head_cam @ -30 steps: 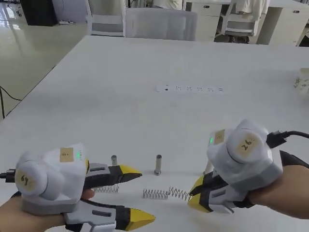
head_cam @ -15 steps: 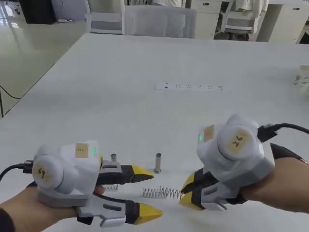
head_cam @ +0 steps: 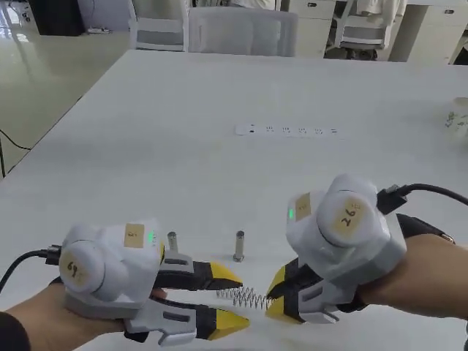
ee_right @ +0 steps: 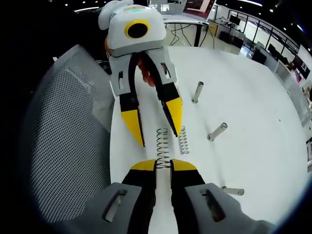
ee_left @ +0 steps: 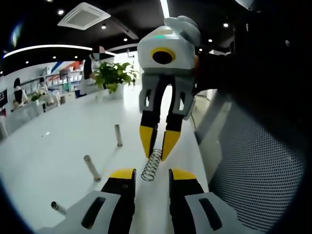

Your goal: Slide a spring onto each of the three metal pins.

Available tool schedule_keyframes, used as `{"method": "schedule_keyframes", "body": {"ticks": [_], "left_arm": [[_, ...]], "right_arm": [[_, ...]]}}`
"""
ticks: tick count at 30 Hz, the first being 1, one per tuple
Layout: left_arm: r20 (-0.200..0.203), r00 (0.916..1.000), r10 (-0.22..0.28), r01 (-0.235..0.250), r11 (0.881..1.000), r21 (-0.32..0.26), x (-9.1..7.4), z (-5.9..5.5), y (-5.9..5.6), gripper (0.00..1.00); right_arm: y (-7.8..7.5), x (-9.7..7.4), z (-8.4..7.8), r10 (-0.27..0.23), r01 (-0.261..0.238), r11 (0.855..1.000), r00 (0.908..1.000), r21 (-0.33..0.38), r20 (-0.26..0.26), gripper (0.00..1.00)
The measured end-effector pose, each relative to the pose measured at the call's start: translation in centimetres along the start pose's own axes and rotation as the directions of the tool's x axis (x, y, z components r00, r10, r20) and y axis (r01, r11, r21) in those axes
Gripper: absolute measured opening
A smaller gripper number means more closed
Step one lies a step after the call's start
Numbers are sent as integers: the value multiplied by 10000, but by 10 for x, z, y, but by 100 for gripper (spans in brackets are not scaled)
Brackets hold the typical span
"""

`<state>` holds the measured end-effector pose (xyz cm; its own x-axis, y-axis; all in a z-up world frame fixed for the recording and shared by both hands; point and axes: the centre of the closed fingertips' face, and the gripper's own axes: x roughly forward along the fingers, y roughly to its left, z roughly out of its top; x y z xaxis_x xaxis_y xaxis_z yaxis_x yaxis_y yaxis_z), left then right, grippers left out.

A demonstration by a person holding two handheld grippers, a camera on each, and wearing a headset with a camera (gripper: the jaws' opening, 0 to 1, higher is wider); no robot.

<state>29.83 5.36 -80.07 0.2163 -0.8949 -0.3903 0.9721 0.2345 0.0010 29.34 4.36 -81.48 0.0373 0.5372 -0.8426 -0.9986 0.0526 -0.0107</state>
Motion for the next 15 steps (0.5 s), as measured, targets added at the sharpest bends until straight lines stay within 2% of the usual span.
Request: {"method": "schedule_keyframes", "body": {"ticks": [8,15], "left_arm": [[-34,9997,-225,226,9997,133,1,0,-5,9],[-126,9995,-284,288,9990,345,2,-1,-7,5]], "right_arm": [[5,1,-1,223,-225,9995,9997,-206,-87,7],[8,0,-2,337,-341,9991,9993,-270,-157,7]]}}
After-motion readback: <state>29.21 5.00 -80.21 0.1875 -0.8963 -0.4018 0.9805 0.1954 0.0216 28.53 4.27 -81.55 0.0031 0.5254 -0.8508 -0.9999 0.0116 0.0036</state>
